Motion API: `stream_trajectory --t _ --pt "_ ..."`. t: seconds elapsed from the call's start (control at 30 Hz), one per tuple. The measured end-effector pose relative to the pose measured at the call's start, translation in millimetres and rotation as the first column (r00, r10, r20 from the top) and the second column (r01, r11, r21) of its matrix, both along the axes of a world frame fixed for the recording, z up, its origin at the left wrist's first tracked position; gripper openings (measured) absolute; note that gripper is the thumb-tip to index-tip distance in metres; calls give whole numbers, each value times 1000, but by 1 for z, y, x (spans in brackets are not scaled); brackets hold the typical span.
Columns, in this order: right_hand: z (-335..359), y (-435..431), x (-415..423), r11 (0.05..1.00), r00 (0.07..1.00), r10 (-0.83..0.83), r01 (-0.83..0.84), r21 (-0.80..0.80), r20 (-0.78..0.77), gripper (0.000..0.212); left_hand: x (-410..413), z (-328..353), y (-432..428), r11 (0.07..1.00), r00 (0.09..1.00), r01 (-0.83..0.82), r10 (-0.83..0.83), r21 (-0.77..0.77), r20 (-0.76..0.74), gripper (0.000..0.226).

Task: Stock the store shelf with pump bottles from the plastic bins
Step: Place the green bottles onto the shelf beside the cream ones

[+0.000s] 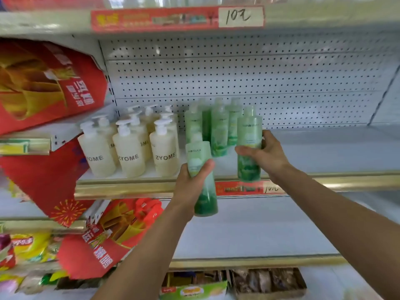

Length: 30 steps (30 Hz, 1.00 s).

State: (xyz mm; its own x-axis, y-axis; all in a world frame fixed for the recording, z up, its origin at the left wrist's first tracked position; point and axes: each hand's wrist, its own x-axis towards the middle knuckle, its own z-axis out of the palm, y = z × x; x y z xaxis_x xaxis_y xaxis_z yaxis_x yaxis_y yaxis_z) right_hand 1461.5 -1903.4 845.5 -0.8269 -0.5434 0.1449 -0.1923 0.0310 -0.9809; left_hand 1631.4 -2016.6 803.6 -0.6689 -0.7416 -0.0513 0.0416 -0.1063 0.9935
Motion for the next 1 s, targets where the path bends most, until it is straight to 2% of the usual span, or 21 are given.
stream_trajectory --t 0.27,0.57,0.8,1.0 --pt "-3 -40 -70 998 999 -17 20 54 -41 67 -34 12 -13 998 998 -55 55 -1 -8 53" --pt "-15 -62 -103 985 995 -41 55 162 -87 68 -46 11 -28 992 992 -124 125 -11 31 51" --pt "-19 -65 -104 978 993 -73 91 190 -96 66 -52 14 -29 992 993 -104 107 -72 41 84" --pt "-6 -49 -95 951 993 14 24 308 -120 63 -59 13 -32 985 990 -137 137 -103 -6 67"
